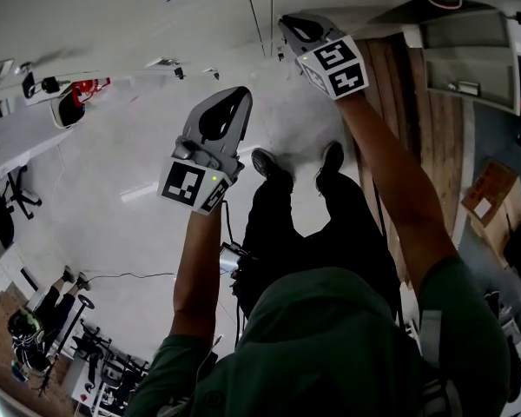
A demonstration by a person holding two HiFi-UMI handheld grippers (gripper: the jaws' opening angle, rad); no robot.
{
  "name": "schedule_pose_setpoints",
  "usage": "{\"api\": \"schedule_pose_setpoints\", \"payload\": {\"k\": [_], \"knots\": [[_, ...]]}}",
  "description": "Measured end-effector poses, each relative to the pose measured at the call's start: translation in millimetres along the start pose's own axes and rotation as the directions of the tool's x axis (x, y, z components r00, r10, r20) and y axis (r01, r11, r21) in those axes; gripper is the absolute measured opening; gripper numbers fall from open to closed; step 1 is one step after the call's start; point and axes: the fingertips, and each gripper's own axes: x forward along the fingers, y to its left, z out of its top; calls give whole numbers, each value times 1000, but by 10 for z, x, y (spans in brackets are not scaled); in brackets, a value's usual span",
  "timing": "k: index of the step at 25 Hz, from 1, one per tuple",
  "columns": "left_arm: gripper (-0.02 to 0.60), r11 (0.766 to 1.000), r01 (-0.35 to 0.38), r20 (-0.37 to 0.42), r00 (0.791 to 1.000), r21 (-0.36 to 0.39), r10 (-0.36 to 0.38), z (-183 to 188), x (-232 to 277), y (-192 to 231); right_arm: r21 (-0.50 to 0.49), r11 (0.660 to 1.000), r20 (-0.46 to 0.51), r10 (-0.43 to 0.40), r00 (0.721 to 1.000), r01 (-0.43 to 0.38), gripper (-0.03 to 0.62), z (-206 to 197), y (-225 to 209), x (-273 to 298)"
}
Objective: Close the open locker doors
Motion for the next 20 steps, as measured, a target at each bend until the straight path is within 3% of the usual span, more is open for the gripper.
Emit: {"api": "schedule_pose_setpoints", "payload": {"k": [4, 10, 15, 20], "knots": [[14, 1000, 14, 11, 1000, 10, -14, 196, -36, -101, 34, 999, -16, 6, 1000, -6, 14, 68, 30, -80], [14, 997, 64, 33, 997, 39, -65, 596, -107, -320, 33, 999, 37, -18, 999, 17, 9, 433, 125, -507], [13, 990, 126, 61, 990, 69, -130, 922, -107, -555, 34, 998, 102, -61, 993, 58, 9, 686, 155, -1153], [5, 969, 228, 73, 969, 101, -235, 1137, 89, -937, 50, 990, 175, -137, 975, 130, 9, 817, 68, -2042]]}}
